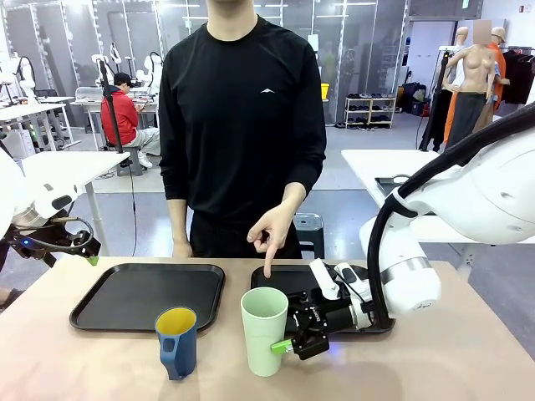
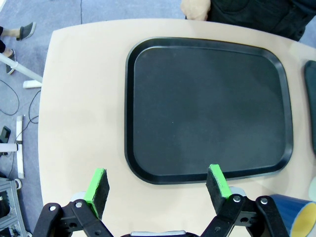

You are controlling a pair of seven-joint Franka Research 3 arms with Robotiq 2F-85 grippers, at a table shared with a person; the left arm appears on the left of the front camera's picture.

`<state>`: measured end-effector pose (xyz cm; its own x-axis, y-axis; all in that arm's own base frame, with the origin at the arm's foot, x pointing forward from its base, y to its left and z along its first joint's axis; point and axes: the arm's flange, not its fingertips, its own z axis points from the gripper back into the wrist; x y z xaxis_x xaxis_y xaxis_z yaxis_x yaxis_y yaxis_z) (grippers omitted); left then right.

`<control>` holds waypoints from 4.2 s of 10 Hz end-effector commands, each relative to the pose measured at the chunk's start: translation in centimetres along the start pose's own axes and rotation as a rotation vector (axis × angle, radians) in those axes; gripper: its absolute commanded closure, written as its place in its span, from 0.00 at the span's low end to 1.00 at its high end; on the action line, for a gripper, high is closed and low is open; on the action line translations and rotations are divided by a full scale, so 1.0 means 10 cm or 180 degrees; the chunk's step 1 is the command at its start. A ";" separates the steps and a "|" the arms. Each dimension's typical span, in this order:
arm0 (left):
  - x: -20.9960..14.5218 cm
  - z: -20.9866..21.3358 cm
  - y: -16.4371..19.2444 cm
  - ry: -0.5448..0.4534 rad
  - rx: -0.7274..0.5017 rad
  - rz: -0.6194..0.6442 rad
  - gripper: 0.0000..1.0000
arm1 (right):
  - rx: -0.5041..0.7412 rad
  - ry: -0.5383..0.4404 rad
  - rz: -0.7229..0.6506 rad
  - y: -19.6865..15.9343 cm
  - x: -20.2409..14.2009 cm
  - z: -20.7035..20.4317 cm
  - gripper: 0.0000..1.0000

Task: Sort and store the cups by type.
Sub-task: Pick up the Reusable plastic cup, then place the picked Reusable plastic cup into the Flat Tray indicated by the person.

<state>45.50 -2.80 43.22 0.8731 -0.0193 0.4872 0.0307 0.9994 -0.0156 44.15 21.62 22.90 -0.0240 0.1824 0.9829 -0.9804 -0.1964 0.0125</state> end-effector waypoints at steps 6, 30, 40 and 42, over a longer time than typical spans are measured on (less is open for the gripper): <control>0.00 0.00 0.00 -0.0003 -0.0002 0.0003 0.00 | 0.0063 -0.0100 0.0067 -0.07 -0.08 -0.22 0.00; 0.00 0.00 0.00 -0.0003 -0.0002 0.0003 0.00 | 0.0221 0.0068 0.0180 0.30 0.52 0.11 0.55; 0.00 0.00 0.00 -0.0003 -0.0002 0.0003 0.00 | 0.0221 0.0068 0.0180 0.30 0.52 0.11 0.55; 0.00 0.00 0.00 -0.0003 -0.0002 0.0003 0.00 | 0.0221 0.0068 0.0180 0.30 0.52 0.11 0.55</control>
<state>45.50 -2.79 43.21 0.8732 -0.0192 0.4870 0.0307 0.9994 -0.0156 41.20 20.53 28.31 -0.0713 0.2048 0.9762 -0.9604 -0.2784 -0.0117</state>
